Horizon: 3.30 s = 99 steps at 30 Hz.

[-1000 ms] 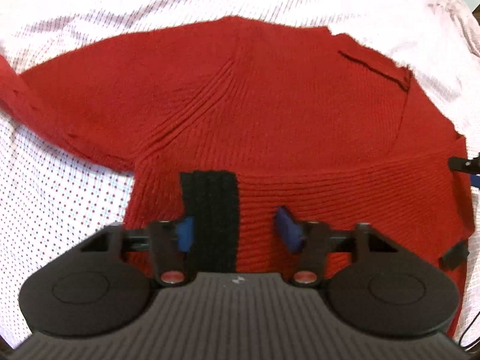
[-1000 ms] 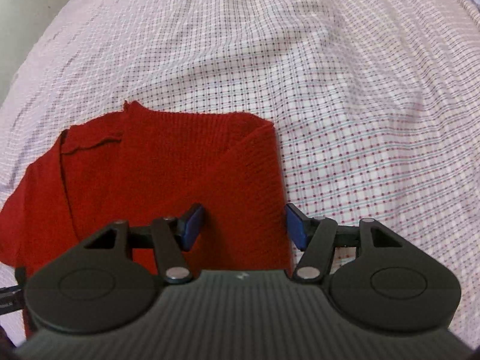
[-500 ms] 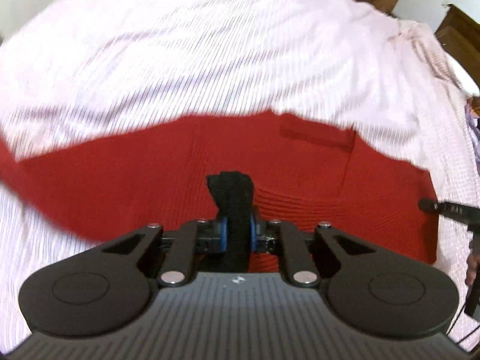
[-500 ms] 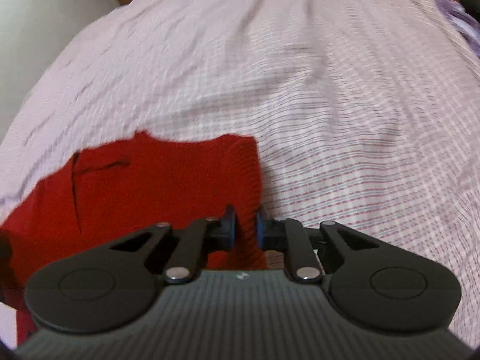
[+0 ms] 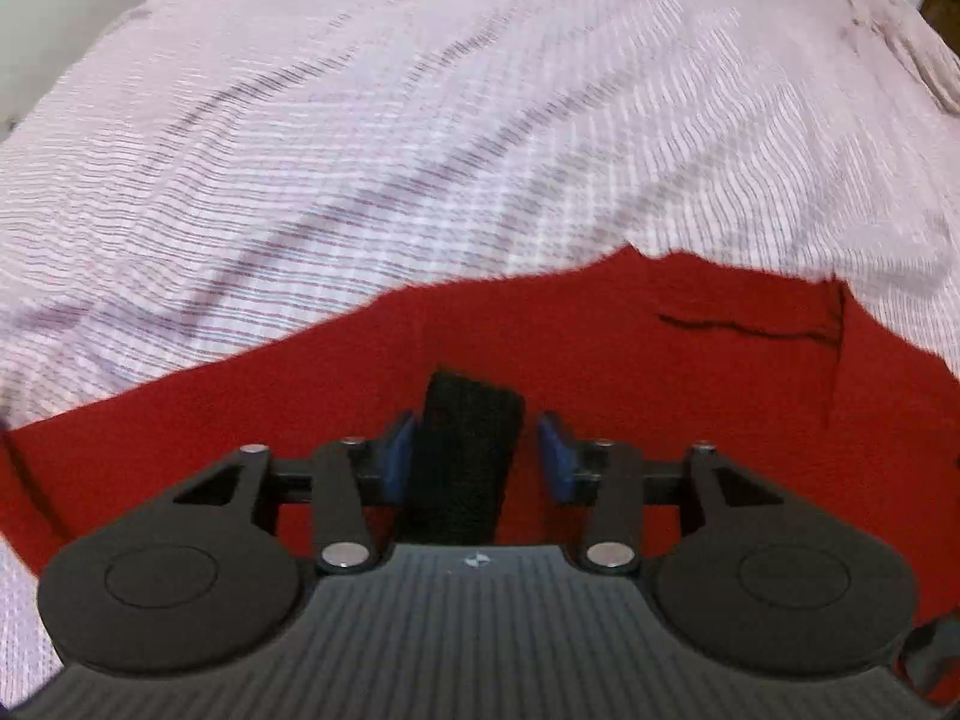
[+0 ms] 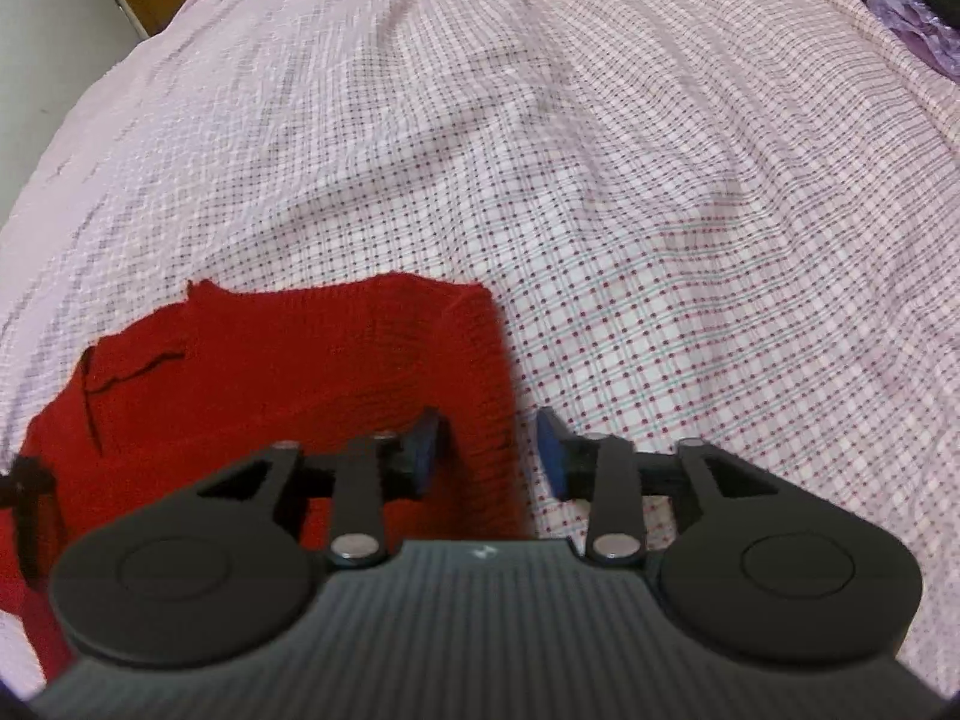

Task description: Fold small clothes

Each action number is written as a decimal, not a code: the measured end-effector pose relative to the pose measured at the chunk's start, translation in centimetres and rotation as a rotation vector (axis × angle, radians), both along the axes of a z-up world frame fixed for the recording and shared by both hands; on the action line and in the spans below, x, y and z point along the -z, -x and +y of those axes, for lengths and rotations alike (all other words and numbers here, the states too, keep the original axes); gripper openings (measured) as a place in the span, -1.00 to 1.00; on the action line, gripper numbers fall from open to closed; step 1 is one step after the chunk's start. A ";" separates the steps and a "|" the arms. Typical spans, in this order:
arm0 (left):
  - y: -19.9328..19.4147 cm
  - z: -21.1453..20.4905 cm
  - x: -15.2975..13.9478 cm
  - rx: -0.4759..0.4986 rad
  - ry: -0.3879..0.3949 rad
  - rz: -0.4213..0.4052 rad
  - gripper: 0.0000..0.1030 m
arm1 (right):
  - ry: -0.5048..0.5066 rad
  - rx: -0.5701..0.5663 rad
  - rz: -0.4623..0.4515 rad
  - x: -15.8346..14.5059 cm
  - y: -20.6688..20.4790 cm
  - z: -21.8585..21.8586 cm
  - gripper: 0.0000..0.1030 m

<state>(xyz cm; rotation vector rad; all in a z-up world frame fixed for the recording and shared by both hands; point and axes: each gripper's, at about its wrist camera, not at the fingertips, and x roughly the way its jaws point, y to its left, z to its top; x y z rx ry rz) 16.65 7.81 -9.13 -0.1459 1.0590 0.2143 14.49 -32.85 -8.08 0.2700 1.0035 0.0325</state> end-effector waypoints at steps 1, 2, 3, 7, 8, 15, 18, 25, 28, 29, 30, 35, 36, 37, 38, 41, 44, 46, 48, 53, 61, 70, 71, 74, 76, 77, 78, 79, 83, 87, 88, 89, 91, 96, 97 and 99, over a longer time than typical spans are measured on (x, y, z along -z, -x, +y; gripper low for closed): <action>0.1 0.3 -0.2 -0.012 0.000 -0.005 0.10 | -0.001 0.003 -0.005 -0.3 0.2 0.0 -0.05; 0.3 0.7 -0.4 -0.023 0.002 -0.006 0.14 | -0.003 0.005 -0.013 -0.7 0.4 -0.2 -0.04; 0.5 1.0 -0.8 -0.032 0.006 -0.006 0.16 | -0.005 0.007 -0.022 -1.3 0.9 -0.2 -0.04; 2.1 2.4 -2.3 -0.073 0.016 -0.007 0.19 | -0.011 0.003 -0.038 -3.3 2.2 0.2 -0.03; 2.7 2.7 -2.8 -0.083 0.015 -0.009 0.21 | -0.007 -0.001 -0.039 -3.7 2.5 0.5 -0.03; 5.2 7.0 -4.1 -0.212 -0.010 -0.014 0.22 | -0.014 -0.059 -0.038 -6.4 5.1 2.8 -0.03; 6.1 9.2 -4.7 -0.266 -0.022 -0.020 0.22 | -0.028 -0.088 -0.016 -6.9 5.8 4.1 -0.03; 7.8 13.0 -5.6 -0.342 -0.034 0.001 0.22 | -0.055 -0.117 0.031 -7.1 8.0 7.5 -0.03; 8.1 14.5 -5.8 -0.374 -0.048 0.024 0.38 | -0.055 -0.125 0.048 -7.1 9.0 8.9 -0.03; 8.1 15.1 -5.8 -0.391 -0.056 0.036 0.49 | -0.053 -0.129 0.052 -7.1 9.3 9.4 -0.03; 8.2 15.7 -5.8 -0.412 -0.063 0.042 0.52 | -0.051 -0.133 0.059 -7.1 9.7 9.8 -0.03; 8.8 18.7 -5.1 -0.496 -0.032 0.060 0.60 | -0.045 -0.151 0.088 -7.2 10.8 11.7 -0.03; 8.9 19.3 -4.8 -0.511 -0.020 0.063 0.60 | -0.046 -0.157 0.092 -7.3 11.0 11.9 -0.03; 8.9 19.8 -4.6 -0.522 -0.011 0.068 0.60 | -0.046 -0.162 0.094 -7.4 11.2 12.2 -0.03; 9.0 20.3 -4.3 -0.534 -0.001 0.072 0.60 | -0.043 -0.168 0.095 -7.5 11.4 12.6 -0.03; 9.0 21.8 -3.6 -0.574 0.020 0.076 0.60 | -0.032 -0.184 0.103 -7.7 12.0 13.4 -0.03; 9.1 22.9 -3.3 -0.611 0.032 0.060 0.60 | -0.022 -0.188 0.116 -7.5 12.6 13.9 -0.03; 9.3 23.7 -3.1 -0.628 0.060 0.053 0.60 | -0.017 -0.191 0.125 -7.3 12.8 14.2 -0.03; 9.4 24.2 -2.7 -0.634 0.091 0.052 0.60 | -0.010 -0.184 0.133 -7.0 12.9 14.4 -0.03; 9.3 24.5 -2.0 -0.591 0.114 0.062 0.60 | -0.023 -0.136 0.155 -6.5 13.2 14.5 -0.03; 9.3 25.5 -0.2 -0.589 0.181 0.104 0.57 | -0.023 -0.118 0.164 -6.5 13.7 14.4 -0.03; 9.6 25.6 -0.7 -0.541 0.175 0.061 -0.28 | -0.027 -0.110 0.183 -6.2 14.4 14.4 -0.03; 9.8 25.6 -1.0 -0.536 0.179 0.046 -0.37 | -0.029 -0.109 0.184 -6.2 14.5 14.4 -0.03; 10.5 25.4 -2.2 -0.506 0.182 -0.002 -0.53 | -0.037 -0.112 0.185 -6.3 14.6 14.3 -0.03; 10.8 25.0 -3.3 -0.480 0.190 -0.040 -0.59 | -0.038 -0.115 0.186 -6.3 14.7 14.3 -0.03; 11.0 24.8 -3.9 -0.471 0.195 -0.060 -0.62 | -0.039 -0.116 0.187 -6.3 14.7 14.3 -0.03; 11.3 24.5 -4.5 -0.459 0.198 -0.084 -0.63 | -0.038 -0.118 0.188 -6.3 14.8 14.3 -0.03; 11.4 24.2 -5.2 -0.445 0.201 -0.107 -0.64 | -0.039 -0.119 0.189 -6.3 14.8 14.3 -0.03; 11.8 22.7 -7.8 -0.394 0.210 -0.183 -0.67 | -0.042 -0.124 0.185 -6.6 14.8 14.3 -0.03; 11.8 20.8 -10.3 -0.338 0.227 -0.248 -0.68 | -0.043 -0.132 0.176 -6.9 14.7 14.1 -0.03; 11.6 20.2 -10.8 -0.324 0.227 -0.259 -0.68 | -0.045 -0.132 0.174 -7.0 14.7 14.0 -0.03; 11.5 19.6 -11.3 -0.307 0.225 -0.269 -0.69 | -0.047 -0.131 0.171 -7.1 14.6 13.8 -0.03; 11.4 18.3 -12.4 -0.274 0.227 -0.290 -0.69 | -0.051 -0.126 0.166 -7.2 14.6 13.4 -0.03; 11.2 15.3 -14.3 -0.218 0.243 -0.328 -0.69 | -0.060 -0.103 0.157 -7.5 14.6 12.3 -0.03; 11.1 14.8 -14.6 -0.206 0.241 -0.330 -0.69 | -0.063 -0.098 0.156 -7.5 14.6 12.0 -0.03; 11.0 13.4 -15.0 -0.177 0.233 -0.334 -0.69 | -0.068 -0.083 0.154 -7.6 14.7 11.3 -0.03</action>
